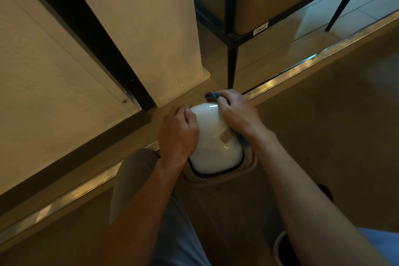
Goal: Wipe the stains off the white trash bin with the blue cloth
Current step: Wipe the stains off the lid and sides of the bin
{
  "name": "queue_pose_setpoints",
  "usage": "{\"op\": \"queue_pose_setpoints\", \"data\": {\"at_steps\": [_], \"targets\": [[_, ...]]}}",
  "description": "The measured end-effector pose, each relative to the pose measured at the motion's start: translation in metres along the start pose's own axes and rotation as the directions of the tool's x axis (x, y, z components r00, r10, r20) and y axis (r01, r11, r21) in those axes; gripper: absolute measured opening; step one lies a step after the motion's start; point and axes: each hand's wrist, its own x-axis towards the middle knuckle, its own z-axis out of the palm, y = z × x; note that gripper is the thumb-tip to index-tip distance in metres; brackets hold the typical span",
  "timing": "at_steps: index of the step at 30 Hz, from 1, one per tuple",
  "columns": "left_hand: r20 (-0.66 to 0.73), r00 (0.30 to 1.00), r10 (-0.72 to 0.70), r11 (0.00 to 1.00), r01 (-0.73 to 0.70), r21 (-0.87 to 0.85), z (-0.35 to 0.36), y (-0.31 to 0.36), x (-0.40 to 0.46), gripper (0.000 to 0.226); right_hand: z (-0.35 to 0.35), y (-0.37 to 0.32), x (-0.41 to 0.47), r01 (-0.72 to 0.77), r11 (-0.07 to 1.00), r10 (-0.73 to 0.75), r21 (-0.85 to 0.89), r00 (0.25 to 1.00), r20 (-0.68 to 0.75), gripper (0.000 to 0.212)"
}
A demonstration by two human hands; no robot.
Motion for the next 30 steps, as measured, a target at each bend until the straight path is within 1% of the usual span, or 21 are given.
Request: {"op": "queue_pose_setpoints", "data": {"at_steps": [2,3,4,5,6,8,10,12,15,17,18,19,20,21,22,23,24,25,26,27,30], "targets": [[-0.006,1.000,-0.010,1.000,0.010,-0.011,-0.001,0.002,0.000,0.047,-0.005,-0.010,0.023,-0.050,0.985,0.071,-0.164,0.989,0.128,0.031],[-0.005,1.000,-0.020,1.000,0.020,-0.019,-0.001,0.003,0.000,0.047,-0.005,-0.013,0.027,-0.056,0.976,0.088,-0.209,0.985,0.149,0.032],[-0.001,1.000,-0.027,0.999,0.027,-0.024,-0.002,0.004,0.001,0.048,-0.003,-0.014,0.025,-0.045,0.974,0.076,-0.222,0.988,0.136,0.033],[0.000,1.000,-0.030,0.999,0.030,-0.021,-0.002,0.005,0.001,0.049,0.002,-0.013,0.017,-0.012,0.977,0.031,-0.214,0.996,0.084,0.033],[-0.001,1.000,-0.031,0.999,0.031,-0.012,-0.002,0.005,0.000,0.050,0.009,-0.009,0.004,0.039,0.977,-0.040,-0.208,0.999,-0.001,0.034],[-0.007,0.999,-0.031,0.999,0.032,0.010,-0.002,0.007,0.001,0.052,0.024,-0.003,-0.029,0.112,0.962,-0.158,-0.250,0.973,-0.170,0.040],[-0.010,1.000,-0.027,0.999,0.027,0.021,-0.003,0.008,0.001,0.051,0.035,0.000,-0.053,0.133,0.934,-0.221,-0.331,0.945,-0.242,0.045],[0.002,1.000,-0.019,1.000,0.019,0.017,-0.004,0.008,0.000,0.049,0.037,-0.001,-0.056,0.138,0.926,-0.233,-0.352,0.941,-0.245,0.046],[0.017,1.000,-0.022,1.000,0.022,-0.001,-0.005,0.006,-0.001,0.045,0.020,-0.006,-0.025,0.073,0.952,-0.126,-0.297,0.978,-0.164,0.040],[0.017,0.999,-0.030,0.999,0.031,-0.013,-0.005,0.006,-0.001,0.045,0.008,-0.010,0.000,-0.023,0.964,0.004,-0.264,0.997,-0.071,0.036],[0.013,0.999,-0.031,0.999,0.031,-0.020,-0.005,0.006,-0.001,0.045,0.005,-0.014,0.008,-0.059,0.960,0.051,-0.272,0.998,-0.035,0.035],[0.008,0.999,-0.032,0.999,0.032,-0.024,-0.004,0.007,-0.001,0.045,0.005,-0.017,0.013,-0.060,0.952,0.060,-0.302,0.998,-0.007,0.034],[0.001,0.999,-0.035,0.999,0.035,-0.022,-0.004,0.007,-0.001,0.044,0.007,-0.020,0.013,-0.027,0.939,0.036,-0.343,0.999,0.019,0.034],[-0.006,0.999,-0.037,0.999,0.037,-0.018,-0.004,0.007,0.000,0.043,0.009,-0.021,0.010,0.040,0.922,-0.029,-0.384,0.999,0.034,0.034],[-0.011,0.999,-0.038,0.999,0.038,-0.013,-0.004,0.007,0.001,0.041,0.012,-0.020,0.004,0.129,0.902,-0.125,-0.411,0.991,0.037,0.034],[-0.012,0.999,-0.036,0.999,0.036,-0.009,-0.004,0.007,0.001,0.039,0.015,-0.017,-0.003,0.219,0.882,-0.229,-0.417,0.973,0.026,0.034],[-0.008,0.999,-0.032,0.999,0.032,-0.010,-0.005,0.007,0.001,0.039,0.016,-0.014,-0.010,0.278,0.875,-0.301,-0.396,0.954,0.003,0.036],[-0.001,1.000,-0.028,0.999,0.028,-0.016,-0.005,0.007,0.001,0.040,0.015,-0.009,-0.015,0.298,0.883,-0.329,-0.363,0.944,-0.025,0.038],[0.005,1.000,-0.024,0.999,0.025,-0.023,-0.005,0.007,0.001,0.040,0.014,-0.005,-0.016,0.281,0.901,-0.314,-0.330,0.948,-0.049,0.039],[0.007,1.000,-0.024,0.999,0.024,-0.024,-0.005,0.006,0.001,0.041,0.013,-0.002,-0.015,0.229,0.928,-0.258,-0.293,0.964,-0.064,0.038],[0.003,1.000,-0.024,1.000,0.024,-0.018,-0.004,0.006,0.001,0.040,0.009,-0.002,0.003,0.015,0.984,-0.027,-0.179,0.997,-0.066,0.032]]}}
